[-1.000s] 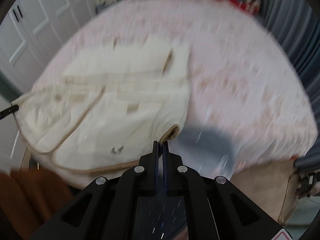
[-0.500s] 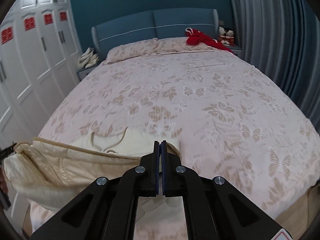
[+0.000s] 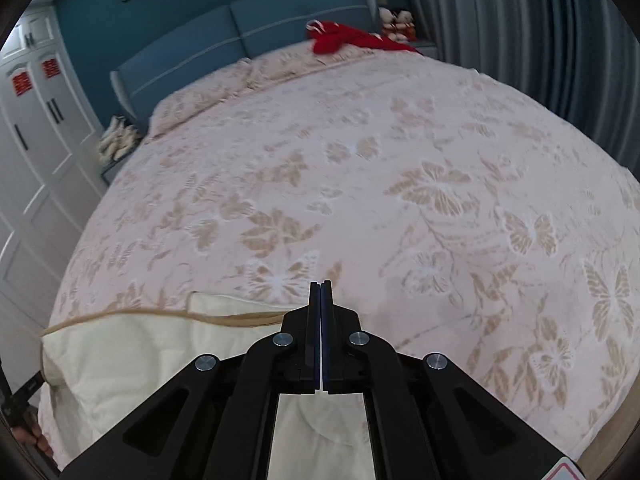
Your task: Fold large clothes
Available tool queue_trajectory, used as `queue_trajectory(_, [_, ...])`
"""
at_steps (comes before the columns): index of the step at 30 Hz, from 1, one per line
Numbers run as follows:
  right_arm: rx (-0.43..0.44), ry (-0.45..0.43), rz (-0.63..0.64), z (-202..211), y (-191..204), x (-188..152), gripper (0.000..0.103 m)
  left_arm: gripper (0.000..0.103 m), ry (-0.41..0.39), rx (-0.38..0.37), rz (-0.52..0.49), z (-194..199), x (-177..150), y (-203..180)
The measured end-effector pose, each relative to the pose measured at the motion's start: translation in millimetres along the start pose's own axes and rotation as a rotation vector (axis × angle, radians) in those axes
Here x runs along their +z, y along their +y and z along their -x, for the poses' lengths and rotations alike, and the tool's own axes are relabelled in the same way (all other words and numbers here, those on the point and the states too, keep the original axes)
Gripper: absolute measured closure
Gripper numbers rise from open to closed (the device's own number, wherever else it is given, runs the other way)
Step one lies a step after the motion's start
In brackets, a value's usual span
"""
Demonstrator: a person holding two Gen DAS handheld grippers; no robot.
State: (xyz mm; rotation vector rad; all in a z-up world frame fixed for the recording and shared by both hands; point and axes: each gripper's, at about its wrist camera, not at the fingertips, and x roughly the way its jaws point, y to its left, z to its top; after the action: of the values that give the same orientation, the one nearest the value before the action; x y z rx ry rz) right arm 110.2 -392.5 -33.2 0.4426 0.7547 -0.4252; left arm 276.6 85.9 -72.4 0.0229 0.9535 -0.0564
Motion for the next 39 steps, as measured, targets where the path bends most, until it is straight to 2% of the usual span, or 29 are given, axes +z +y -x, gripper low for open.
queue_trajectory(4, [-0.004,0.012,0.040,-10.9,7.2,-5.9,0.103,0.096,0.044,0.031,-0.009,-32.7,-2.5,-6.6])
queue_trajectory(8, [0.047,0.059,0.072,-18.9,15.4,-17.5,0.103,0.092,0.086,0.025,0.006,-50.8,-2.9,-5.0])
queue_trajectory(9, [0.052,0.063,0.074,-19.2,15.4,-19.9,0.097,0.090,0.083,0.013,0.026,-47.2,-1.5,-1.5])
queue_trajectory(10, [0.048,0.069,0.080,-20.4,14.7,-23.2,0.083,0.084,0.060,-0.008,0.059,-36.7,0.1,5.0])
queue_trajectory(11, [0.038,0.069,0.084,-21.2,13.4,-26.4,0.073,0.058,0.029,-0.009,0.076,-26.3,2.0,9.5])
queue_trajectory(12, [0.033,0.065,0.083,-21.4,12.7,-28.5,0.058,0.037,-0.021,0.025,0.091,-11.5,3.2,16.1])
queue_trajectory(13, [0.031,0.060,0.082,-22.4,11.2,-31.1,0.055,0.010,-0.071,0.049,0.099,0.4,3.2,21.1])
queue_trajectory(14, [0.031,0.067,0.084,-25.1,10.8,-32.8,0.055,0.010,-0.133,0.056,0.106,15.0,2.6,27.7])
queue_trajectory(15, [0.033,0.077,0.081,-28.6,11.0,-33.7,0.055,0.010,-0.135,0.038,0.099,20.3,3.5,31.8])
queue_trajectory(18, [0.054,0.109,0.060,-41.9,14.5,-35.3,0.055,0.010,-0.037,-0.030,0.096,8.3,4.3,36.3])
queue_trajectory(20, [0.055,0.141,0.047,-55.0,17.5,-36.4,0.055,0.017,0.016,-0.050,0.081,-6.2,0.8,32.6])
queue_trajectory(21, [0.055,0.156,0.047,-59.3,18.9,-37.0,0.061,0.020,0.042,-0.062,0.070,-13.4,-0.9,30.2])
queue_trajectory(22, [0.050,0.171,0.048,-64.4,20.5,-37.5,0.077,0.032,0.070,-0.071,0.059,-20.9,-2.7,26.6])
queue_trajectory(23, [0.048,0.179,0.048,-66.7,21.3,-38.0,0.086,0.049,0.101,-0.088,0.049,-29.4,-3.9,22.6])
queue_trajectory(24, [0.058,0.188,0.045,-68.3,22.3,-37.3,0.092,0.057,0.123,-0.102,0.050,-35.6,-4.7,19.3])
queue_trajectory(26, [0.049,0.147,0.063,-60.3,26.3,-31.7,0.094,0.087,0.138,-0.110,0.075,-40.1,-4.5,17.8])
queue_trajectory(27, [0.046,0.126,0.075,-55.9,28.0,-28.0,0.095,0.091,0.121,-0.118,0.091,-37.5,-1.4,19.1])
queue_trajectory(29, [0.046,0.067,0.084,-43.1,30.2,-15.7,0.096,0.095,0.083,-0.119,0.112,-29.8,7.5,22.6])
queue_trajectory(32, [0.053,0.032,0.069,-42.0,28.4,-1.1,0.096,0.095,0.031,-0.112,0.123,-22.7,22.7,25.5])
queue_trajectory(35, [0.011,0.066,0.075,-66.4,28.1,-3.3,0.096,0.095,0.056,-0.068,0.103,-40.1,26.2,18.8])
queue_trajectory(39, [-0.025,0.122,0.059,-95.8,20.9,-19.9,0.097,0.095,0.104,-0.032,0.106,-68.6,14.3,17.1])
